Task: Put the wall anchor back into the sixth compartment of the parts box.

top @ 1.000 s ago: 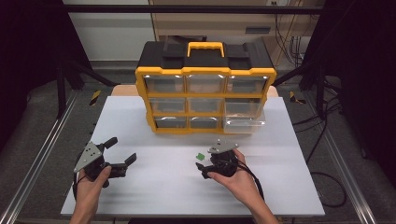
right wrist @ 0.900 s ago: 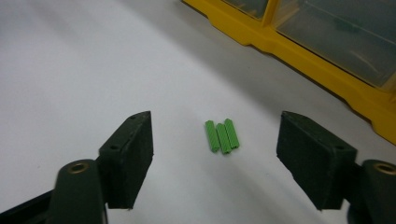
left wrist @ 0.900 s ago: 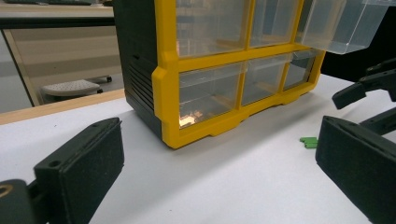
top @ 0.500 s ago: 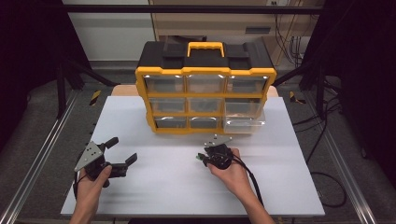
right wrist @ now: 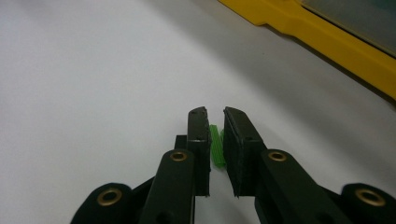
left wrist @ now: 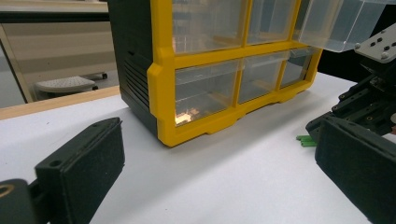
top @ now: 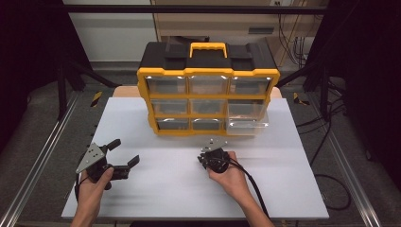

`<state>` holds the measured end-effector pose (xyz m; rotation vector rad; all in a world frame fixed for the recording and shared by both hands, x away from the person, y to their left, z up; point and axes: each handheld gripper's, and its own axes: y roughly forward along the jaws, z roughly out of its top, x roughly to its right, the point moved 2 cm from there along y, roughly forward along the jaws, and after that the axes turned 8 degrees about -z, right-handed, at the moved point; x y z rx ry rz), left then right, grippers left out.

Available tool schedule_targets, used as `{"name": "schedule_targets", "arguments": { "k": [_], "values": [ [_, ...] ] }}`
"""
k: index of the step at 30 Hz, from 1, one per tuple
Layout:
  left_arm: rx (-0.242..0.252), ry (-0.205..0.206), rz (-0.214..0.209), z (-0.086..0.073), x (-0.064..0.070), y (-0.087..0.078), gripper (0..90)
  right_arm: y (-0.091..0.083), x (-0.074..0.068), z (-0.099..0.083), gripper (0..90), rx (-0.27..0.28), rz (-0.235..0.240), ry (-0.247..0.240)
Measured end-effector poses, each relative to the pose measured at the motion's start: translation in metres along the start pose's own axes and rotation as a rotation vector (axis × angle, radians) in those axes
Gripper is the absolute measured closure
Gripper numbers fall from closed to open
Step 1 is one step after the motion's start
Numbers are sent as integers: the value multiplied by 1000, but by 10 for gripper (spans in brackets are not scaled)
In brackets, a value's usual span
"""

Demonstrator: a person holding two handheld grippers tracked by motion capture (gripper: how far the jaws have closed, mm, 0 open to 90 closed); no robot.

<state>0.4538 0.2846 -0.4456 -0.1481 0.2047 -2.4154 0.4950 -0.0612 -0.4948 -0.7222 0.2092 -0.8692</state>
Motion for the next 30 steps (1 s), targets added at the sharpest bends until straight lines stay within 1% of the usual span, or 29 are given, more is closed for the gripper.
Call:
{"name": "schedule_targets", "arguments": {
  "k": [5,6,8,13,17,18,19,20,23,24,27,30],
  "values": [
    [1,-1,0,0,0,0,16,2,0,-1,811,-9,-2,-15],
    [0,-1,-1,0,0,0,16,3,0,-1,811,-9,-10,-16],
    [0,0,-2,0,0,0,16,4,-1,-2,811,-11,-1,-22],
    [-1,1,-4,0,0,0,17,5,-2,-2,814,-12,-1,-18],
    [-2,1,-4,0,0,1,17,4,-3,-2,823,-16,14,-18],
    [-3,1,-5,0,0,1,17,4,-3,-2,820,-17,10,-22],
    [-3,1,-5,0,0,1,17,4,-2,-2,818,-22,3,-26],
    [-4,2,-5,0,1,1,17,5,-2,-3,818,-31,8,-18],
    [-3,2,-6,0,1,1,17,8,-2,-3,826,-28,10,-33],
    [-3,1,-5,0,0,1,17,7,-3,-3,840,-32,11,-25],
    [-3,0,-5,0,0,1,17,7,-3,-3,845,-27,11,-36],
    [-3,2,-6,0,1,1,17,4,-3,-2,845,-15,19,-27]
  ]
}}
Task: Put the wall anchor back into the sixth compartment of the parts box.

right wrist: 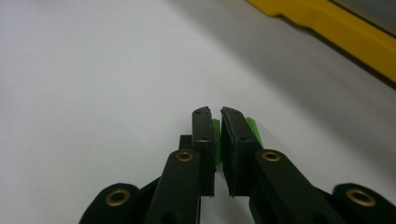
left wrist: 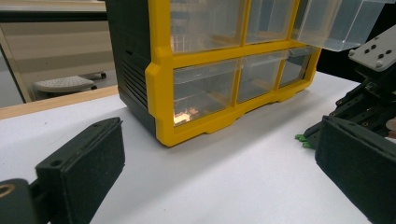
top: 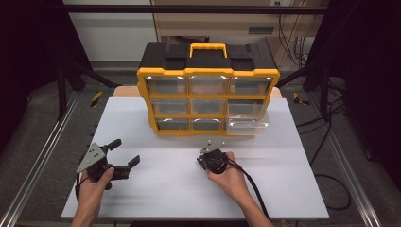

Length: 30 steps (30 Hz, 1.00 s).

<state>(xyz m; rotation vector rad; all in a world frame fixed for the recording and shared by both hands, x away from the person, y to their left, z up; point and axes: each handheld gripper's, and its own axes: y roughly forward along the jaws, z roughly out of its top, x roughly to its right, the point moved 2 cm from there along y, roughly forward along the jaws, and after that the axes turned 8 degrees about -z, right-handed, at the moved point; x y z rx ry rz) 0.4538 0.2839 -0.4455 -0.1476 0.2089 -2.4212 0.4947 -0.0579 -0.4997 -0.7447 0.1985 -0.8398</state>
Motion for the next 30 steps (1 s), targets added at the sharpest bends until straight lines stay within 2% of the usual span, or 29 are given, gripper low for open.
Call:
{"name": "schedule_targets", "arguments": {
  "k": [6,12,18,24,28,30],
  "values": [
    [4,-4,5,0,-1,-1,17,-28,-3,10,845,92,17,31],
    [0,1,2,0,0,-1,17,-71,-1,22,845,197,15,46],
    [0,0,3,0,0,-1,17,-118,7,43,845,297,-3,47],
    [1,-1,3,0,0,-1,17,-153,27,65,845,364,-60,46],
    [3,-1,3,0,0,-1,17,-169,51,75,845,376,-126,62],
    [3,-2,3,0,0,-1,17,-172,59,77,845,378,-143,71]
  ]
}}
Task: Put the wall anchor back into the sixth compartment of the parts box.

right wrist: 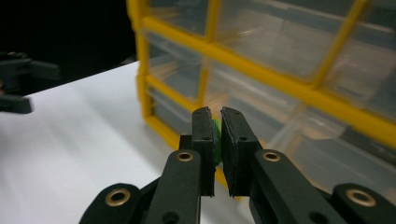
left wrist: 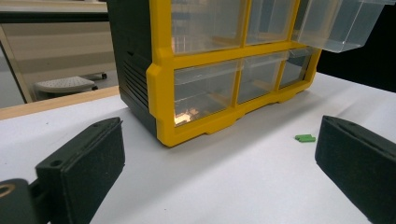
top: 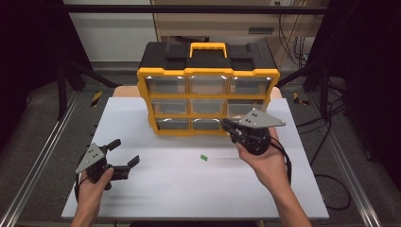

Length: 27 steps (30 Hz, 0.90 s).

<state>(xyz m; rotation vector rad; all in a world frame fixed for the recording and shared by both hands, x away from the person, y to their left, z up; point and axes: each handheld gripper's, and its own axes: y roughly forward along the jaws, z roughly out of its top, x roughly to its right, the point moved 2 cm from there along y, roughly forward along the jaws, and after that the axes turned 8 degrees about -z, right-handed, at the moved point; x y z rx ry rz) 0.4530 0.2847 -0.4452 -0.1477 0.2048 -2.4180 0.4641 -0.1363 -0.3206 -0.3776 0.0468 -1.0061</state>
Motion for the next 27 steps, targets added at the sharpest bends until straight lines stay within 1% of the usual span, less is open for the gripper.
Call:
{"name": "schedule_targets", "arguments": {
  "k": [2,5,8,14,15,16,17,19,20,21,22,23,25,27],
  "values": [
    [0,0,0,0,0,0,17,0,12,4,845,-1,-28,12],
    [0,1,0,0,0,0,17,2,28,7,845,-18,-72,24],
    [1,0,1,0,0,0,17,4,40,8,845,-36,-100,43],
    [1,-1,2,0,0,0,17,11,53,2,844,-70,-129,58],
    [1,-1,2,0,0,-1,17,13,55,1,834,-78,-138,58],
    [1,0,2,0,0,-1,17,15,56,0,802,-80,-147,59],
    [1,0,3,0,0,-1,17,15,57,0,779,-76,-155,59],
    [3,0,3,0,0,-1,17,14,53,1,709,-48,-145,63],
    [3,-3,3,0,-1,-1,17,13,50,3,670,-38,-141,61],
    [2,-3,3,0,-1,0,17,12,44,5,652,-24,-136,49],
    [1,-3,3,0,-1,0,17,11,41,6,637,-22,-136,38],
    [0,-3,3,0,-1,0,17,11,39,8,595,-22,-145,28],
    [1,1,2,0,0,-1,17,11,33,10,529,-22,-146,32],
    [-2,2,2,0,0,-1,16,13,27,12,418,-17,-151,21]
  ]
}}
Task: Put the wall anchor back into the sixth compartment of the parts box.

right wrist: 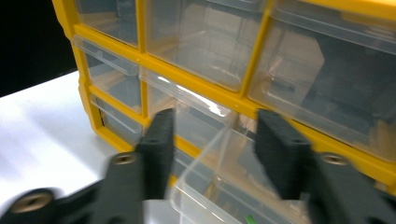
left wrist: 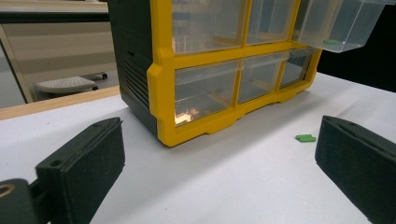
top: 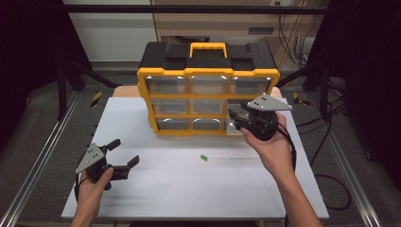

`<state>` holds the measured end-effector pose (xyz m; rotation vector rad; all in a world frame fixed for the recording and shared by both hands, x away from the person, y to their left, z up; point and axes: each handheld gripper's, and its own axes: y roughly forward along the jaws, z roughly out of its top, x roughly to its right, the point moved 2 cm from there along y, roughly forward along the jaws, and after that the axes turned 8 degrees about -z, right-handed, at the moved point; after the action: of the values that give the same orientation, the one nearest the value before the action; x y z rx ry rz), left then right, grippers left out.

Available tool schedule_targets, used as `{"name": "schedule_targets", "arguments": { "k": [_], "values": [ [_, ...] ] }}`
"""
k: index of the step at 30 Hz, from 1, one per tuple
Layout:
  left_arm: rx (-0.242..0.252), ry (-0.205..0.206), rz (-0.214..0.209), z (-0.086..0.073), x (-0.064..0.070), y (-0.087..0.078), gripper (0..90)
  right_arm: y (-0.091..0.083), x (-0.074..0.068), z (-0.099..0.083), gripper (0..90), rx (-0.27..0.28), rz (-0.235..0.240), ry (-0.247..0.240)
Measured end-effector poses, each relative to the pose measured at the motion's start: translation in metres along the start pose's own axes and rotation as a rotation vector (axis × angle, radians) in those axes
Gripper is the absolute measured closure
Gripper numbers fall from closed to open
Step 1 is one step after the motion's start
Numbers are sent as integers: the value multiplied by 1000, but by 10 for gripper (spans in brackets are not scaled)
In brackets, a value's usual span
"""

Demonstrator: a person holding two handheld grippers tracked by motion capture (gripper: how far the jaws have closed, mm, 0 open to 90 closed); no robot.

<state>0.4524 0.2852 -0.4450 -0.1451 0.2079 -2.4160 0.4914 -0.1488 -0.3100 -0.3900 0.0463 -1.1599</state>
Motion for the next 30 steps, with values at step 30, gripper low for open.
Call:
{"name": "schedule_targets", "arguments": {
  "k": [30],
  "values": [
    [-2,1,-6,0,0,1,16,46,-108,-74,290,-198,255,-106]
  ]
}}
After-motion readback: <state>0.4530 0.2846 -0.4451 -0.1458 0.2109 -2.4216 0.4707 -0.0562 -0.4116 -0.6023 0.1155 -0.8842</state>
